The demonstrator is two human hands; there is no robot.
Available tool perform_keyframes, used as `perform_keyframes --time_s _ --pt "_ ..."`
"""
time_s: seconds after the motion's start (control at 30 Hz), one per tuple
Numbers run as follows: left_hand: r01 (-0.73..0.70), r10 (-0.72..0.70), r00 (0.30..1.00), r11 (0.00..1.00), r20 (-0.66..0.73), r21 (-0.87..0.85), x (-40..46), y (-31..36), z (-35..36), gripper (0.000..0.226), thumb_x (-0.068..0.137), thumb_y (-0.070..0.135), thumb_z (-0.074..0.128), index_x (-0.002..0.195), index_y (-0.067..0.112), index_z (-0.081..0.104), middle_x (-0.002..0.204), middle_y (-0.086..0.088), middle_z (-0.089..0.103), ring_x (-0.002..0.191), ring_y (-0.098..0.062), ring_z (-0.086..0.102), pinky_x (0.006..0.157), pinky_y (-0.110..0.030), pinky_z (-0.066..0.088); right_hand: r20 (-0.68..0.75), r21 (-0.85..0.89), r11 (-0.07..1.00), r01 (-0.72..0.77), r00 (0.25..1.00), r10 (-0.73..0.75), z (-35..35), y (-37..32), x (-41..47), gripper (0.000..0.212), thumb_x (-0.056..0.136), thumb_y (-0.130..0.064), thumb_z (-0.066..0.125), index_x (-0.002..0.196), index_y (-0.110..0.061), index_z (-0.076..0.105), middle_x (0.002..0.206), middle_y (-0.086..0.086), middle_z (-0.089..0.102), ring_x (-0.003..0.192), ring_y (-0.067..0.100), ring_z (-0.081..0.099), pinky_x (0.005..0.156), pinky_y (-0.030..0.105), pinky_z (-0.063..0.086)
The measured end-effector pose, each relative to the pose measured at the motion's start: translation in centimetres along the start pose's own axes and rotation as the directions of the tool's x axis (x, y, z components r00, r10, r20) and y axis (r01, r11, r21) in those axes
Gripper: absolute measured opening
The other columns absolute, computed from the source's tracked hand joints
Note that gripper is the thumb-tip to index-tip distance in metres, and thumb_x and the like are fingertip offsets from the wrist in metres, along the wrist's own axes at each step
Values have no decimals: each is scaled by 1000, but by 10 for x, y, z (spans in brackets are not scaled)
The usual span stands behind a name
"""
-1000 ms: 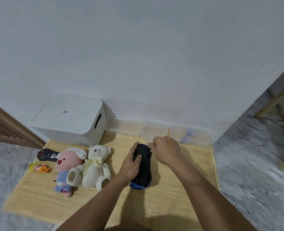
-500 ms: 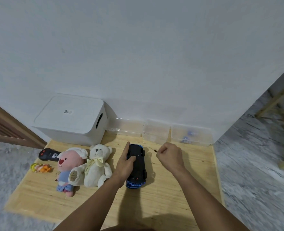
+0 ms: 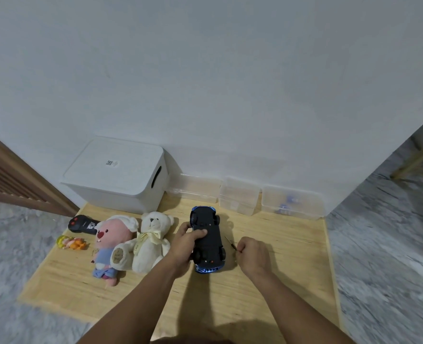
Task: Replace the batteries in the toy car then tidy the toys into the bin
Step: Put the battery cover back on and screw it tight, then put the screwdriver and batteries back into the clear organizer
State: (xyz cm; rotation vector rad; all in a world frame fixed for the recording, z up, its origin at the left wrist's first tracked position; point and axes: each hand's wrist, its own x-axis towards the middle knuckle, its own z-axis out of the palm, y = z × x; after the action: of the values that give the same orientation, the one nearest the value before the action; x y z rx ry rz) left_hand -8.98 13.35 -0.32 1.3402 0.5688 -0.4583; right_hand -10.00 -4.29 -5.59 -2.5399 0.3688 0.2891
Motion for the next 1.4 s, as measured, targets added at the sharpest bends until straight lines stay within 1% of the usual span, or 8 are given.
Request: perform_keyframes --time_s 0.07,0.23,0.4,0.57,0.77,0.97,1.1,1.4 --pt "2 -1 1000 999 15 -35 -1 0 -1 33 88 6 62 119 12 53 101 -14 71 88 -32 69 84 -53 55 20 -13 1000 17 1000 -17 1 4 0 19 82 -5 58 75 -20 70 80 0 70 78 20 63 62 27 47" --pt "-7 9 1000 997 23 -82 -8 3 -4 27 89 5 61 114 12 52 90 -15 71 70 -29 70 56 -38 57 15 17 1000 16 1000 -16 -1 5 -1 5 82 -19 67 78 -22 69 82 -2 69 79 19 64 64 28 50" --pt "6 -2 999 992 36 -128 -10 6 -4 27 92 8 56 119 8 55 98 -18 70 79 -32 70 63 -40 57 -77 351 933 77 996 -53 -18 -23 -6 9 79 -16 69 79 -25 69 77 -8 68 75 9 63 68 22 49" --pt "4 4 998 991 60 -135 -9 9 -6 28 95 22 56 119 9 60 109 -19 70 100 -36 68 81 -46 56 43 484 849 214 963 -267 -23 -55 -26 23 83 -17 68 105 -20 74 94 -10 72 84 0 66 77 10 48" --pt "8 -8 1000 1000 -28 3 -5 15 -11 27 98 26 46 107 12 68 94 -12 67 87 -30 65 70 -44 56 96 541 825 164 962 -255 -14 -60 -31 22 86 -37 61 104 -33 70 99 -16 72 92 -1 66 85 28 54" --pt "-50 70 993 980 -100 192 0 11 -14 37 92 -2 50 125 12 60 103 -18 71 95 -33 68 73 -43 59 203 545 836 59 959 -200 -18 -53 -29 23 88 -18 63 109 -27 68 94 -15 67 80 -7 59 72 11 48" --pt "-110 153 980 948 -125 299 4 8 -18 38 91 0 59 129 4 60 102 -15 71 96 -31 68 85 -48 57 221 538 843 6 964 -148 -6 -53 -34 25 91 -17 59 112 -27 67 88 -15 67 87 7 65 85 32 55" --pt "-174 244 967 836 -69 521 9 9 -20 32 87 -2 61 117 8 69 87 4 70 83 -16 69 80 -36 59 141 539 842 -18 988 -69 19 -55 -35 25 91 -7 54 110 -18 68 100 -6 68 96 10 63 86 27 52"
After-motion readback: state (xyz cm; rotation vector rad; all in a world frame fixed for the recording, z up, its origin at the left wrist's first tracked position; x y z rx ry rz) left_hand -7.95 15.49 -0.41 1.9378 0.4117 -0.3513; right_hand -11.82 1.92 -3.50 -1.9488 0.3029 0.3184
